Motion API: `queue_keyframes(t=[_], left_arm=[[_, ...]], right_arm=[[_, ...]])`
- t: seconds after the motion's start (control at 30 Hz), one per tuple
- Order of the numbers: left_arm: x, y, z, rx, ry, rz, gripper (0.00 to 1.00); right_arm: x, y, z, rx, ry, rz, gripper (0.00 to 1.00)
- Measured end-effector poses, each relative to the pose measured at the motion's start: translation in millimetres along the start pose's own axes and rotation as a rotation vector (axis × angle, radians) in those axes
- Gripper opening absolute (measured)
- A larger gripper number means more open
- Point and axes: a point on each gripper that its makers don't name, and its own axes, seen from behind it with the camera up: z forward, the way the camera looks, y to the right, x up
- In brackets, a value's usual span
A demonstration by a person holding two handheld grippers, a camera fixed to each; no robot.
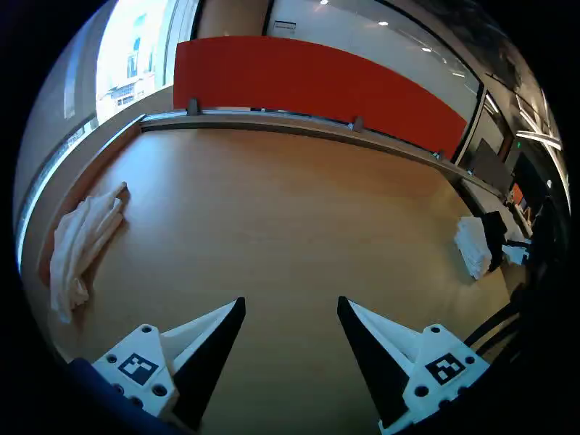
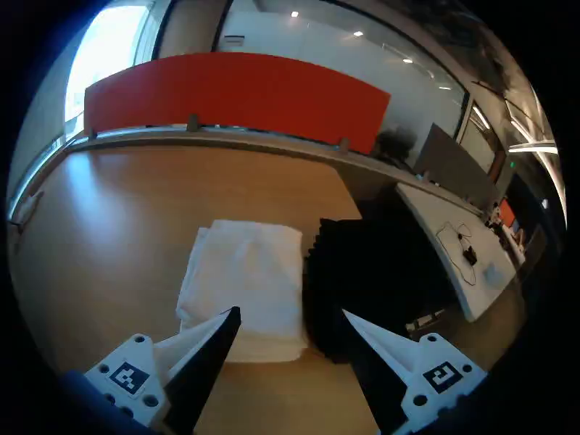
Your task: Fold towel
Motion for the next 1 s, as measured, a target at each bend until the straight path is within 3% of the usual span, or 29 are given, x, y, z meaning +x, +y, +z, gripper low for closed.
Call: queue_keyframes(t=[0.43,0.7,1.0], left_arm=[[27,-1.8,0.3,0.000,0.093,0.006,0.94],[57,-7.7,-1.1,0.025,0.192,0.019,0.94],[90,-18.0,-6.8,0.077,0.307,0.051,0.94]], right_arm=[[49,-18,-17.4,0.002,0.153,0.035,1.00],[86,-32,-32.6,0.028,0.254,0.066,1.00],[109,-41,-40.5,0.039,0.321,0.084,1.00]])
